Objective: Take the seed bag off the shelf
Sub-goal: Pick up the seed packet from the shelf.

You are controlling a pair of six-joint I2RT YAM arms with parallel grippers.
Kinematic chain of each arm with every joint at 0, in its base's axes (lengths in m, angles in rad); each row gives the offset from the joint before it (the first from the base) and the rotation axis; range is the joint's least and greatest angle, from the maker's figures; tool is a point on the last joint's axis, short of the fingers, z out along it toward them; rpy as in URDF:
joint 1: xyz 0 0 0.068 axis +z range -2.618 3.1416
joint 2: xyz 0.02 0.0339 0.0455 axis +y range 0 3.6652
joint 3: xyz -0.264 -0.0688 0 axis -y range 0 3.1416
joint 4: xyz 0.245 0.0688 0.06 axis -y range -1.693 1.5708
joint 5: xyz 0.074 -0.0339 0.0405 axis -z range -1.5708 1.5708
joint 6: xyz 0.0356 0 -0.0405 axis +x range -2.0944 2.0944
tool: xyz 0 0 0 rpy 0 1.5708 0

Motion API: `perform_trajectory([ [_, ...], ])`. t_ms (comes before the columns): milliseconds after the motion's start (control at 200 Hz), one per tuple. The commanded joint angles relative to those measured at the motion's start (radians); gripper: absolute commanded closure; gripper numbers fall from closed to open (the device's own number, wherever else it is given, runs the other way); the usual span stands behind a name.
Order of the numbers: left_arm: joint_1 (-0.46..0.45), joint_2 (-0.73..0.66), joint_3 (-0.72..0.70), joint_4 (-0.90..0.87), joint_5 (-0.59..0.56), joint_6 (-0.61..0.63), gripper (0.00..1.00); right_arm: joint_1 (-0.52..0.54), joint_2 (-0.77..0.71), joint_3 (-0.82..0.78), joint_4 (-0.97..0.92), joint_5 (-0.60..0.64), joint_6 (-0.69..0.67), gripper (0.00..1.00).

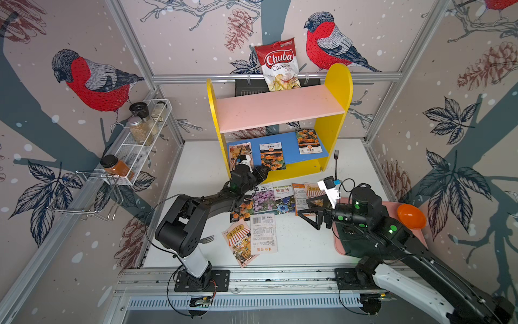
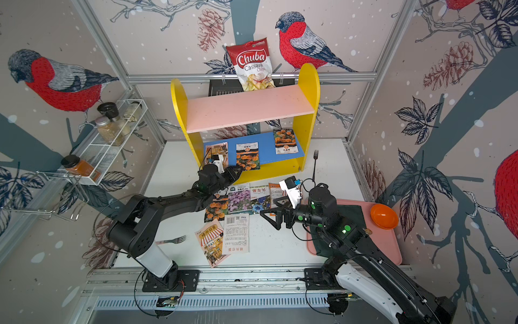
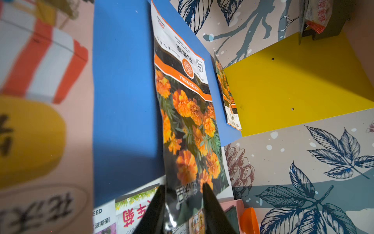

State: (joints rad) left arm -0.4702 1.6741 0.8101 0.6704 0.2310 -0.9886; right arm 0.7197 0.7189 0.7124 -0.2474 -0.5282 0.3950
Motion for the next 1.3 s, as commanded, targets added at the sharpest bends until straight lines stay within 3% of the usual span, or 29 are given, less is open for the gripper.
perform_trajectory([
  [0,0.005,0.009,0.010,0.048,0.004,0.001,0.71,0.003,-0.006,-0.004,0.002,0.007,0.002,0.00],
  [195,0.004,0.010,0.004,0.069,0.016,-0.004,0.82,0.006,-0.010,-0.011,-0.010,0.005,0.003,0.00],
  [370,0.007,0.010,0.006,0.074,0.022,0.001,1.00,0.009,-0.033,-0.013,-0.037,0.013,0.003,0.00],
  [890,-0.022,-0.047,-0.080,0.191,0.139,-0.072,1.00,0.009,-0.117,-0.009,-0.123,0.074,0.003,0.00],
  [1296,-0.143,-0.313,-0.288,0.133,0.097,-0.122,1.00,0.007,-0.119,0.005,-0.133,0.095,-0.001,0.00],
])
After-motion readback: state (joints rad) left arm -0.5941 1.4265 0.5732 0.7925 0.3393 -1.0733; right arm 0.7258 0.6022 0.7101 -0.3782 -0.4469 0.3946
